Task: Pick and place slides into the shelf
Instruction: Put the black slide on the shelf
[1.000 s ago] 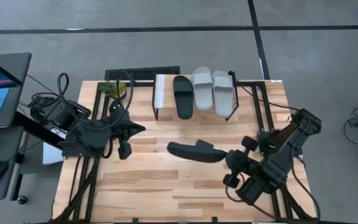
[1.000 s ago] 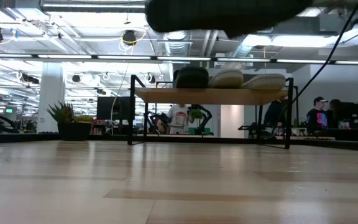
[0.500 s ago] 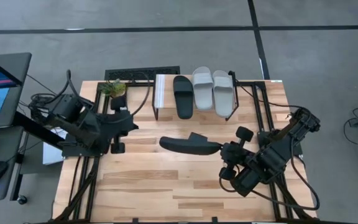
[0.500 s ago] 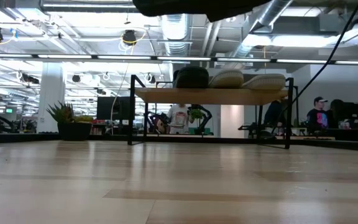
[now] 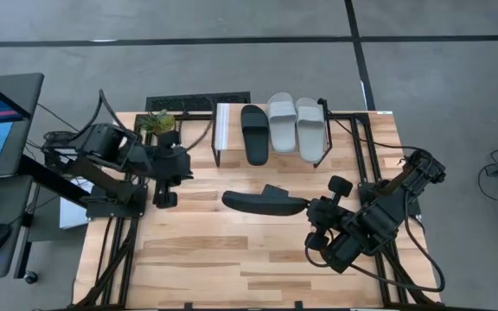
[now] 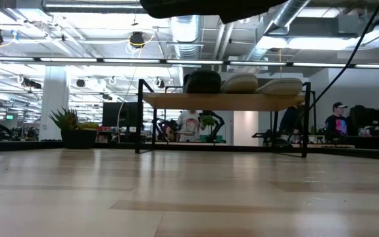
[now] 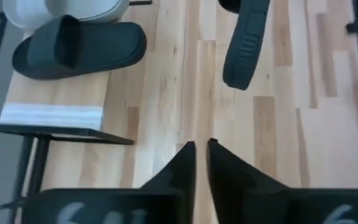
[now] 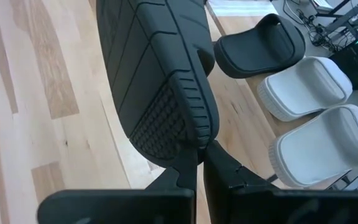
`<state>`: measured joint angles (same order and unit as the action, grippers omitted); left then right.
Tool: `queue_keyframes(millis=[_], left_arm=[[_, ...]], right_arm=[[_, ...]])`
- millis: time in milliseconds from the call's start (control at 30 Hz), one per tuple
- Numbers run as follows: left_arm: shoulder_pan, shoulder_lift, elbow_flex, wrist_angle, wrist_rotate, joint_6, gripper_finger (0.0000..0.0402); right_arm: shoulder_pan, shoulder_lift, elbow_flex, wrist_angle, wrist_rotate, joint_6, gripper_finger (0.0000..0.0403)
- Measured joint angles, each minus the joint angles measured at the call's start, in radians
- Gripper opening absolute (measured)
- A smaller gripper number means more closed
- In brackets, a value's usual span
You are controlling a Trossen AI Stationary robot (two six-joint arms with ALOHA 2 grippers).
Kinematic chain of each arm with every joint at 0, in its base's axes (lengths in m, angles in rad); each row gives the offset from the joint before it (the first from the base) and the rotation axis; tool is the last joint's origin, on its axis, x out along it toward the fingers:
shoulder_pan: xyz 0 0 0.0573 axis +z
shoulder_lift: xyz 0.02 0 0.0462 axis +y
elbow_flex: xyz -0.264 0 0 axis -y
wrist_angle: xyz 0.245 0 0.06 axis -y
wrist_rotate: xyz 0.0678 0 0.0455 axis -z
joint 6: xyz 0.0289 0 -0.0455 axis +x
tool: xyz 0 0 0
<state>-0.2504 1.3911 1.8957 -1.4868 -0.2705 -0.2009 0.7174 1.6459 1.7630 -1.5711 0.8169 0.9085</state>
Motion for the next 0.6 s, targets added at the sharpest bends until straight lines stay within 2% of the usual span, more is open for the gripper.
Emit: queue_keyframes(millis=[133,333,467,600], left_arm=[[0.0,0.041,0.0,0.0,-0.017,0.068,0.0087],[-0.007,0.123,-0.001,-0.003,-0.023,0.248,0.0162],[-0.007,0.162,-0.001,0.002,-0.02,0.331,0.0181],[-0.006,0.177,0.0,0.058,0.005,0.389,0.0182]], right_arm=[[0.0,0.0,0.0,0.0,0.0,0.0,0.0],[0.0,0.0,0.0,0.0,0.0,0.0,0.0],[0.0,0.0,0.0,0.0,0.0,0.004,0.0],[0.0,0.0,0.0,0.0,0.0,0.007,0.0]])
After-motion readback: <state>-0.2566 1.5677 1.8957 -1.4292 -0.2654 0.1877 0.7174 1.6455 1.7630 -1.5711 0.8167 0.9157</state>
